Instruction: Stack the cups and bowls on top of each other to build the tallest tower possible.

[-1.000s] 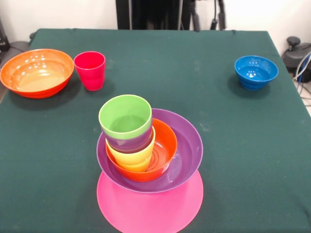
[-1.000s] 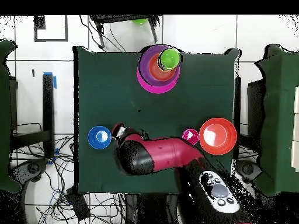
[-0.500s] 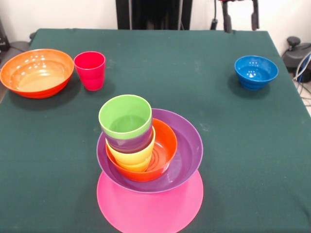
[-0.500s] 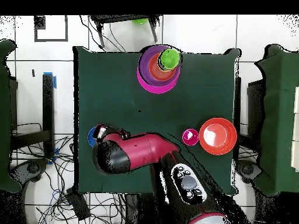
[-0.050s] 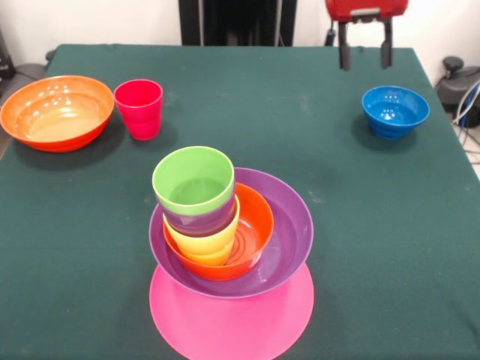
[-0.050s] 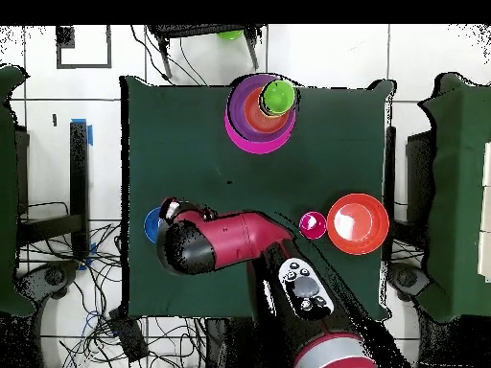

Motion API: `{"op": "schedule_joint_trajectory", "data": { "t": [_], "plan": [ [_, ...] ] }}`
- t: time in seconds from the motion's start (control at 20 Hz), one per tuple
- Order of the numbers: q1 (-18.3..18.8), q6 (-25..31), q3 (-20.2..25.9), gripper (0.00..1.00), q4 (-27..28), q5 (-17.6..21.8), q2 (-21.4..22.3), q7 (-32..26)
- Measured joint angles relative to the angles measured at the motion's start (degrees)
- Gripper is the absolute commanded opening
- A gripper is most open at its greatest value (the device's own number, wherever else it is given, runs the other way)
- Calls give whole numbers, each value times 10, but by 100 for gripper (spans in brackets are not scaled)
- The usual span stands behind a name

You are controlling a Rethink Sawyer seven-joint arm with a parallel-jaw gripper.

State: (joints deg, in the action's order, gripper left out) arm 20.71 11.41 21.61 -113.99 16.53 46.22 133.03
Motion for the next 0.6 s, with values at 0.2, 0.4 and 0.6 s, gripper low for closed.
{"op": "schedule_joint_trajectory", "data": {
  "t": [0.2,0.4,0.6],
  "plan": [
    [-9,-9,-30,100,16,0,-28,0],
    [-22,-24,-56,100,26,0,-54,0],
    [-39,-41,-74,100,27,0,-73,0]
  ]
}}
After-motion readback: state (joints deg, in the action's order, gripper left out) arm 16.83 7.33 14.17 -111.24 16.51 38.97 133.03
